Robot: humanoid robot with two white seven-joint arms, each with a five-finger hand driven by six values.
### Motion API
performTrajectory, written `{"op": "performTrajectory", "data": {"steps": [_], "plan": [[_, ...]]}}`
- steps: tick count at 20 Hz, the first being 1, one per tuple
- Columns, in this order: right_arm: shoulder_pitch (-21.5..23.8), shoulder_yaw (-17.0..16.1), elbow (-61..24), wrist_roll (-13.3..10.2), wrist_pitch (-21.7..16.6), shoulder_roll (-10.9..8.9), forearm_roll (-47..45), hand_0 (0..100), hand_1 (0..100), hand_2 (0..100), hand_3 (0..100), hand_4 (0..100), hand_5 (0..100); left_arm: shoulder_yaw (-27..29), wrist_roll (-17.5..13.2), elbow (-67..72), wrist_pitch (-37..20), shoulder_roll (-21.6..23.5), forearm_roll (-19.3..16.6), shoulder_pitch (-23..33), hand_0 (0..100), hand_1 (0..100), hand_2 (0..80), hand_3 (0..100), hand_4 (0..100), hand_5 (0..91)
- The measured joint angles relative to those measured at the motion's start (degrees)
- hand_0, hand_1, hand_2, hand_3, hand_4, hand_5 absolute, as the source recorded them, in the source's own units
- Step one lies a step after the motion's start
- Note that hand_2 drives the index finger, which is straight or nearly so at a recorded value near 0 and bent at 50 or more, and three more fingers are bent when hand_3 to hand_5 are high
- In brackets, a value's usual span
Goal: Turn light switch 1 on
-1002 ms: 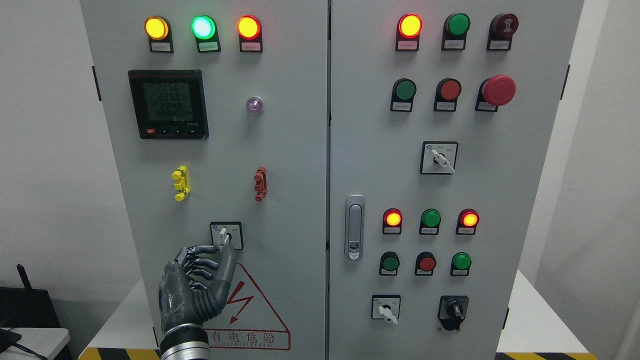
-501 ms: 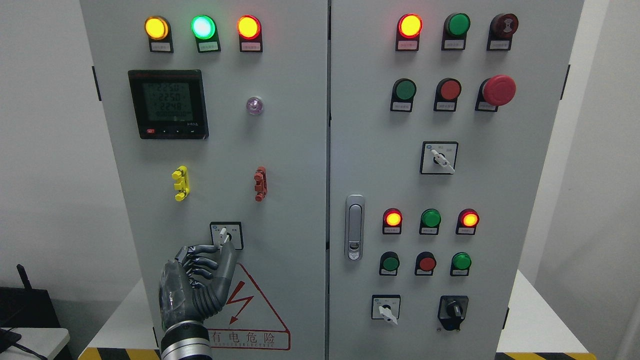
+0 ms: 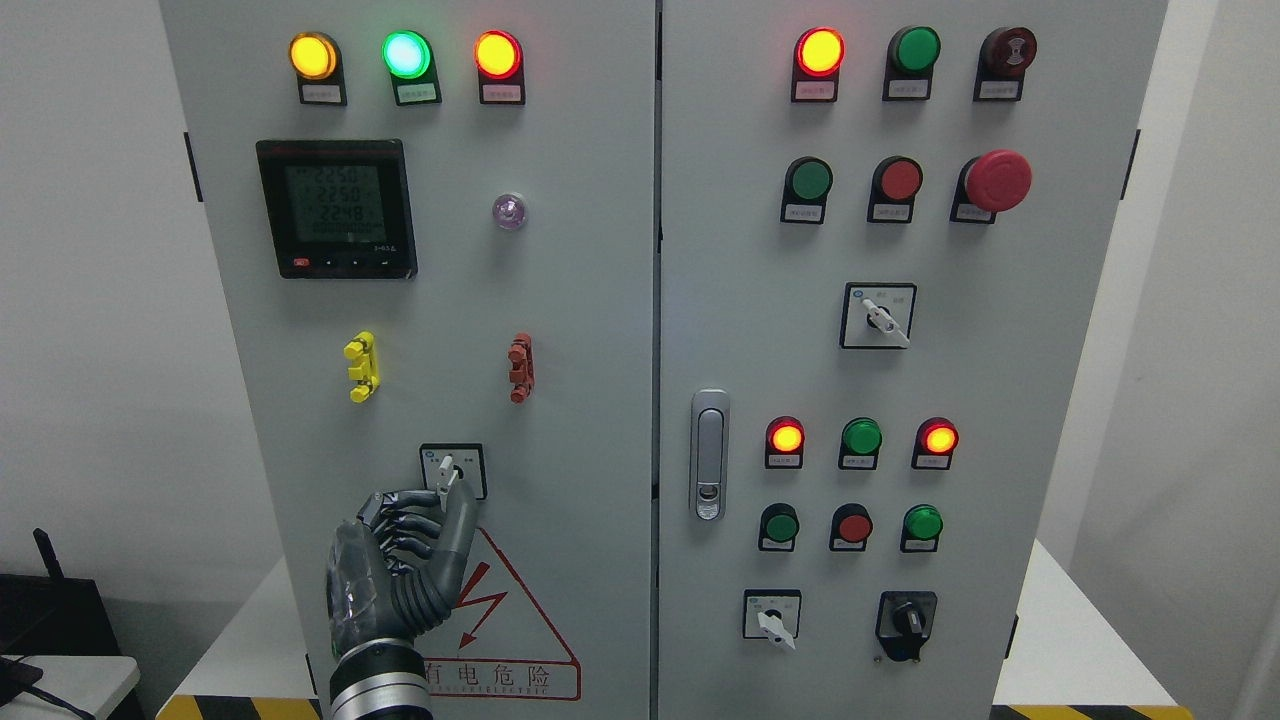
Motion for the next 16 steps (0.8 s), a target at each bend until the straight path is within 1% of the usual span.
{"op": "performTrajectory", "data": {"steps": [8,11,16], "plan": [[0.0,0.0,0.0,0.0,0.0,0.0,0.0,12,39,0,0,0,0,-0.4,0.5,0.0,1.0,0.0,0.4,-0.4,22,43,49.1,75,78,79.2],[0.0,0.0,0.0,0.0,0.0,0.0,0.0,12,39,0,0,0,0,-0.5,0.6,0.0,1.4,-0.1,0.4,-0.4,23,40,49.8,75,78,79.2],[0.0,0.0,0.0,0.0,0.0,0.0,0.0,12,39,0,0,0,0,-0.6,0.9,0.0,1.8,-0.1,0.5,-0.6,22,40,50.0,75,78,79.1]]}}
